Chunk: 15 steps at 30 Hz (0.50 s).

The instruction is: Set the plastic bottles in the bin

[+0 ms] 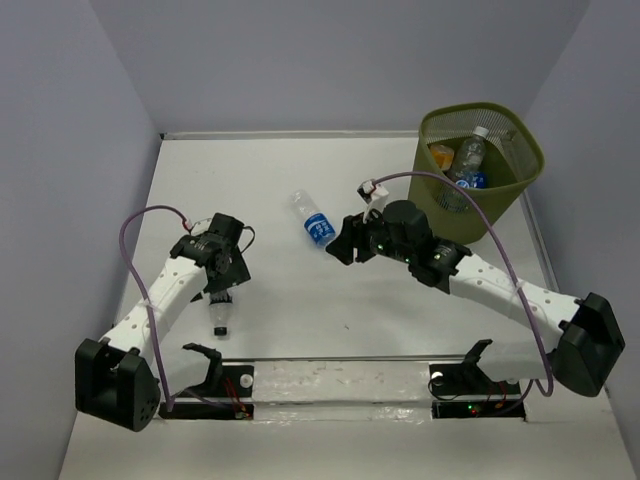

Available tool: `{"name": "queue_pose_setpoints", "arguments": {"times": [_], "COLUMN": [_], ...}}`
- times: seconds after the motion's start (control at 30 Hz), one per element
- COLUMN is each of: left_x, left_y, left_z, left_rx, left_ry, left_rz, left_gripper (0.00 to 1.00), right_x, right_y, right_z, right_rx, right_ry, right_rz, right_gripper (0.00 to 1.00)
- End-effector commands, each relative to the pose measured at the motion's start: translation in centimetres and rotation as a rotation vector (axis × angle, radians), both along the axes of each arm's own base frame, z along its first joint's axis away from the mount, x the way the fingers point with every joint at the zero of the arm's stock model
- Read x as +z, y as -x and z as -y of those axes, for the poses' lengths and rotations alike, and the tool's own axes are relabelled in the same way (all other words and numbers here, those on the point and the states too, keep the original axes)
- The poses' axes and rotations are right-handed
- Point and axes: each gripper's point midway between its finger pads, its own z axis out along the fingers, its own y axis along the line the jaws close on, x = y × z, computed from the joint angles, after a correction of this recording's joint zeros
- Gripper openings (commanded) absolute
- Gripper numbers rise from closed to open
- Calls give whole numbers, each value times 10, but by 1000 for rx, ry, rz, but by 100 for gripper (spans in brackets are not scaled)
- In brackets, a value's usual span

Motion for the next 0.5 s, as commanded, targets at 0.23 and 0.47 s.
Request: {"name": "queue_pose_setpoints", "arguments": {"times": [0.23,0.47], "left_x": [-38,-60], "left_y": [-15,-15], "left_z": [-16,6], "left_rx": [45,-1], "left_ry": [85,193], "left_rz": [-131,-204], "left_gripper": [99,99], "right_x": [17,-48], "right_y": [-81,-141], "right_z": [-36,-52], "right_rx": [-33,-50], "right_ry": [247,494], "right_rz": [162,112], "right_gripper": [83,96]}}
